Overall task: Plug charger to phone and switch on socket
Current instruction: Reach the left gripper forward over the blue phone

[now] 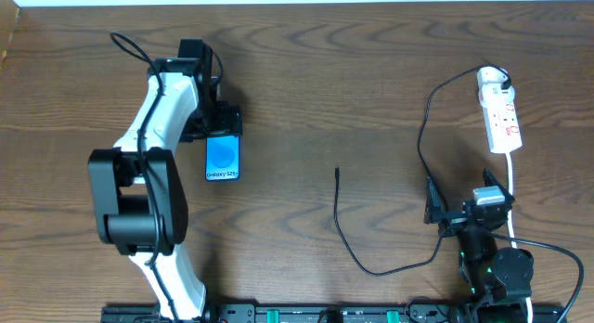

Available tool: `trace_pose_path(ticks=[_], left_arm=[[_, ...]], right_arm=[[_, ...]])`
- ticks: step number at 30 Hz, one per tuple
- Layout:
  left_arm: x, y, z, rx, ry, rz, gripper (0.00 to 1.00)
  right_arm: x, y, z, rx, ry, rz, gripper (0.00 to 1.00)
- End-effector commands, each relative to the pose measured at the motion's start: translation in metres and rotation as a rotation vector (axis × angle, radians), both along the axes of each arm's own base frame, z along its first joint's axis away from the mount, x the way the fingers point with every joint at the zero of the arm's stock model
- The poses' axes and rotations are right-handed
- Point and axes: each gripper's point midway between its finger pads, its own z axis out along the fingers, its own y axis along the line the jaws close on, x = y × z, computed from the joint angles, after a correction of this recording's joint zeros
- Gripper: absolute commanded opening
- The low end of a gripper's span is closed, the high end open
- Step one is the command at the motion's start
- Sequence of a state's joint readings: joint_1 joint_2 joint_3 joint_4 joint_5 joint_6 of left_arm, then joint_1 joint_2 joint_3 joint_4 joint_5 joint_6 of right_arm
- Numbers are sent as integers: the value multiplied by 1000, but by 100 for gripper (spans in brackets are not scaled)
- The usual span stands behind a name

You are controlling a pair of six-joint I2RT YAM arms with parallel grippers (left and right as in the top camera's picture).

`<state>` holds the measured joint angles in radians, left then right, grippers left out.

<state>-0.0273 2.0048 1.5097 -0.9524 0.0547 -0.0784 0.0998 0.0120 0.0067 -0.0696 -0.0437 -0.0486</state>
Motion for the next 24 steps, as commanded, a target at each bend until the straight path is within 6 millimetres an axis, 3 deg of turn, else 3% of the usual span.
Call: trace_pose_path(ticks=[1, 13, 24], left_arm=[[4, 0, -9, -14, 10, 11, 98], [5, -1, -19, -14, 2, 10, 97], [-7, 0, -32, -12, 32, 9, 97]], right_arm=[[0, 0, 0, -13, -3, -1, 99], [0, 0, 0, -13, -3, -1, 99], [0, 0, 0, -13, -3, -1, 99]])
